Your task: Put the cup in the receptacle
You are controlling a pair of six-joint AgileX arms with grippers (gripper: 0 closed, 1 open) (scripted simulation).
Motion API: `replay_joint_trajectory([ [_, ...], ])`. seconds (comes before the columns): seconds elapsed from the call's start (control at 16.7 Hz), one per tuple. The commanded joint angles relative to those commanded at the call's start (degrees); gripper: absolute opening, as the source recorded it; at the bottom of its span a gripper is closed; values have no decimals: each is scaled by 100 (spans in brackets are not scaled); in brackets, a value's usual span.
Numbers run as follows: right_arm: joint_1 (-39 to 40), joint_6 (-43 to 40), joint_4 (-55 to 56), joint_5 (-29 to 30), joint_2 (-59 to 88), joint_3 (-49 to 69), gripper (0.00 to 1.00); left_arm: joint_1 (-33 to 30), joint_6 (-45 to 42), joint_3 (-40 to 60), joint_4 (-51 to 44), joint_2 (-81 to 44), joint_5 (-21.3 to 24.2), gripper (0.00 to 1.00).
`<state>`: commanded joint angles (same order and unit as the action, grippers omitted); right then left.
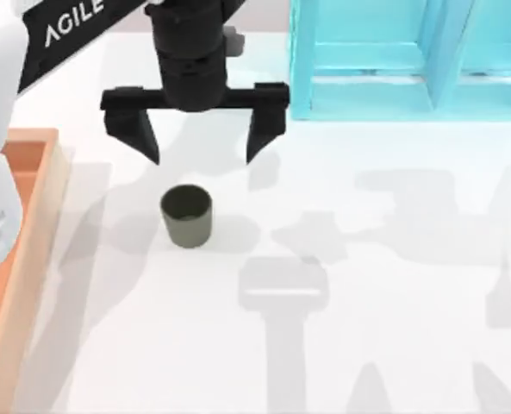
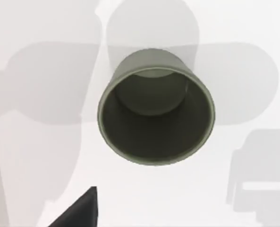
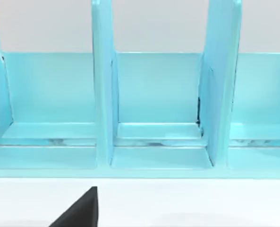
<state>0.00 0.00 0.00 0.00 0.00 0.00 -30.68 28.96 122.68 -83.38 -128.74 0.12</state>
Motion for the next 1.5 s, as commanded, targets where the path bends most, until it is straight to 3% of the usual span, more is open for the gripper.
replay_joint_trajectory([
  [0.48, 0, 0, 0, 0, 0, 0, 100, 3, 8, -16, 44, -86, 1, 100],
  [0.96, 0, 0, 0, 0, 0, 0, 100, -3, 1, -1702, 1878, -213, 1, 100],
  [1.32, 0, 0, 0, 0, 0, 0, 100, -7, 4, -1935, 2114, -243, 1, 100],
  [1.5, 0, 0, 0, 0, 0, 0, 100, -7, 4, -1935, 2114, -243, 1, 77],
])
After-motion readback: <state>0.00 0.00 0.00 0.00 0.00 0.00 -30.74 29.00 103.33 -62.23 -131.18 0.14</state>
